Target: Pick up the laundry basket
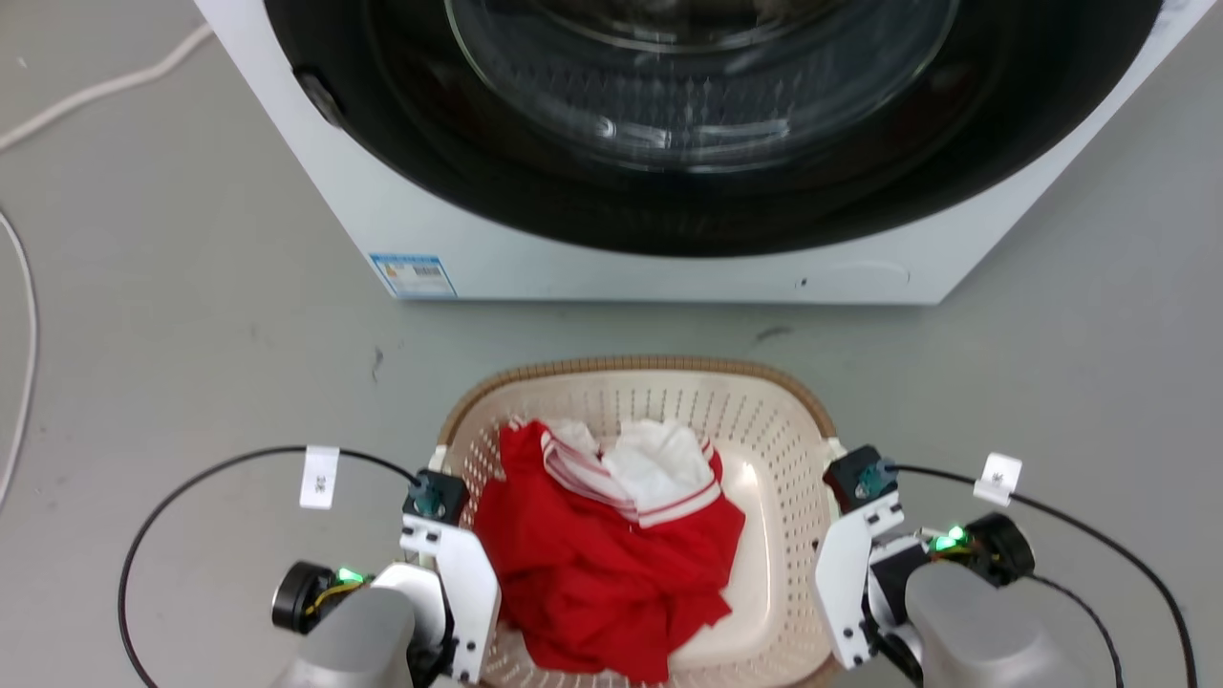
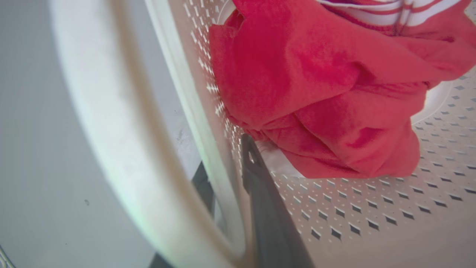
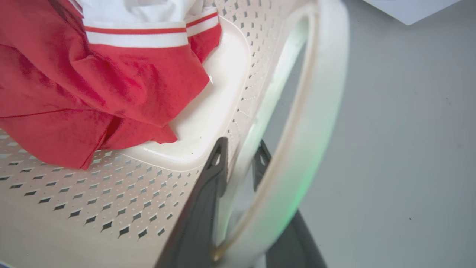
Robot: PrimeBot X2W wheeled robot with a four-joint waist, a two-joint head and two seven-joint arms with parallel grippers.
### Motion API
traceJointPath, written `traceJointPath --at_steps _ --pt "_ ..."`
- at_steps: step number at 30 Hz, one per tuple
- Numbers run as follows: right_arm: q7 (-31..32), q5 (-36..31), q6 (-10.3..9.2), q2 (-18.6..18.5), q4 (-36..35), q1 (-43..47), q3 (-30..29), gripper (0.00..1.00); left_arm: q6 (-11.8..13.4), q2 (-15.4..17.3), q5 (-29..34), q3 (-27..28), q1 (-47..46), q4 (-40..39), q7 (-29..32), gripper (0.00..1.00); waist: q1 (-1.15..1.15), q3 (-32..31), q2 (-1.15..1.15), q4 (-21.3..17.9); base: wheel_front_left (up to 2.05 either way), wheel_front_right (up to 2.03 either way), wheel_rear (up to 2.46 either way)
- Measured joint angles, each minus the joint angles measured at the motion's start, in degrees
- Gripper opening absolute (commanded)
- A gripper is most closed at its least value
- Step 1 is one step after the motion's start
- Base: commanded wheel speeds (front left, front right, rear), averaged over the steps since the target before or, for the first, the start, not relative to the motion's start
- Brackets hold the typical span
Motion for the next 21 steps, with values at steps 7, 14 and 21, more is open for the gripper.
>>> traceJointPath --at_steps 7,14,21 --pt "2.2 3.1 -0.01 -0.1 -0.5 3.5 3.6 0.00 0.0 0.1 -2.4 -2.5 3.7 -0.3 2.3 0.00 0.00 -6.0 0.00 0.3 0.00 0.00 0.00" --pt "4.1 6.1 -0.05 -0.2 -1.0 6.3 7.1 0.00 0.0 0.5 -4.7 -4.6 6.8 -0.7 4.1 0.00 -0.01 -11.3 0.00 0.3 0.00 0.00 0.00" --pt "5.9 8.6 -0.07 -0.3 -1.2 8.5 10.5 0.00 0.0 0.8 -7.8 -6.3 9.8 -1.4 7.3 0.00 0.00 -16.0 0.00 0.0 0.00 0.00 0.00"
